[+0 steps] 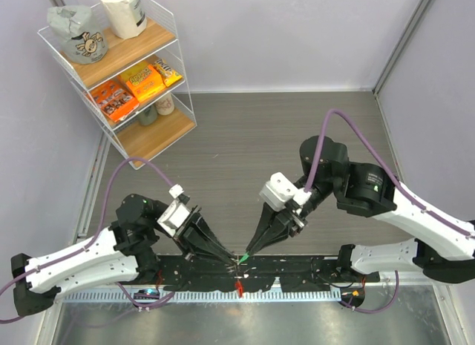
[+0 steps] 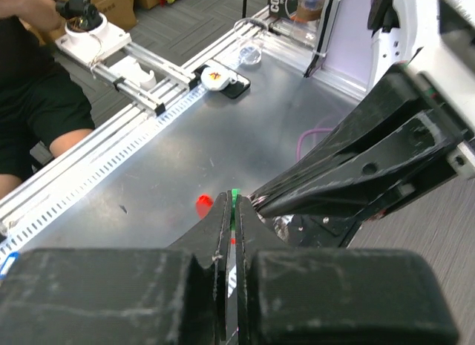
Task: Put the keys on the keyring
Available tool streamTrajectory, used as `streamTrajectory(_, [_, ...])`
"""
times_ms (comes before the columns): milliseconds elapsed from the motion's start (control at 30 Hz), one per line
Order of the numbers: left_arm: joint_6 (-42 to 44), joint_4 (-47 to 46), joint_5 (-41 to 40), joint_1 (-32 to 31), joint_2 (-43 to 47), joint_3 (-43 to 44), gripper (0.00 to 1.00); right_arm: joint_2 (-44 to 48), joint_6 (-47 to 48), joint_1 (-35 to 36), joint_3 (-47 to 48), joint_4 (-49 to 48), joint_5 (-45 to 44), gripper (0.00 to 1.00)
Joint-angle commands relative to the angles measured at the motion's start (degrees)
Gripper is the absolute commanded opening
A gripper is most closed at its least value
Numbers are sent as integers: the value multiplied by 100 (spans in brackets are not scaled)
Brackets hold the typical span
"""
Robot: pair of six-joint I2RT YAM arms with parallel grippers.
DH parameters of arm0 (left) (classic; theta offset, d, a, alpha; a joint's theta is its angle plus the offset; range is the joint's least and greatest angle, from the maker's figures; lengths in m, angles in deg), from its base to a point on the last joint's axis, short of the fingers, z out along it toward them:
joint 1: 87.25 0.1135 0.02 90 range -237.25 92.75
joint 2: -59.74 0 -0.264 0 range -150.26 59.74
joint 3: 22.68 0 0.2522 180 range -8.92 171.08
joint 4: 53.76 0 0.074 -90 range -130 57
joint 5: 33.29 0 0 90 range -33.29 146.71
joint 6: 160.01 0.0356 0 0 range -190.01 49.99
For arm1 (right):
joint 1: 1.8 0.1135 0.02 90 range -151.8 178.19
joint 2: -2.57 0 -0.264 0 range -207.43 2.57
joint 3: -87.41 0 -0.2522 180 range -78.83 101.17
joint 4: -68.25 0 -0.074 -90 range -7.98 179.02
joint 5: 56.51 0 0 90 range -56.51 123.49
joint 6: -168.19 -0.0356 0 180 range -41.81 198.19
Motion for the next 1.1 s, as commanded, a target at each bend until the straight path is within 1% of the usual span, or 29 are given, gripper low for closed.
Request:
streamTrajectory(0, [167,70,-251,-28,233,198,0,552,106,109,-580,-420,42,6])
streamTrajectory(100, [185,61,-330,-29,286,198,0,780,45,118,-915,-744,-11,6])
streamTrajectory(233, [167,0,-330,-28,286,225,0,834,-26,127,-1118,-851,-19,6])
streamTrajectory(733, [97,-114,-128,-46,145,260,0,790,-53,144,-837,-869,-143,6])
streamTrajectory(900, [88,-176,-286,-55,233,233,0,790,-26,162,-916,-825,-151,5])
streamTrajectory(1067, [71,-273,-743,-46,400,163,0,807,18,285,-1398,-947,-265,6])
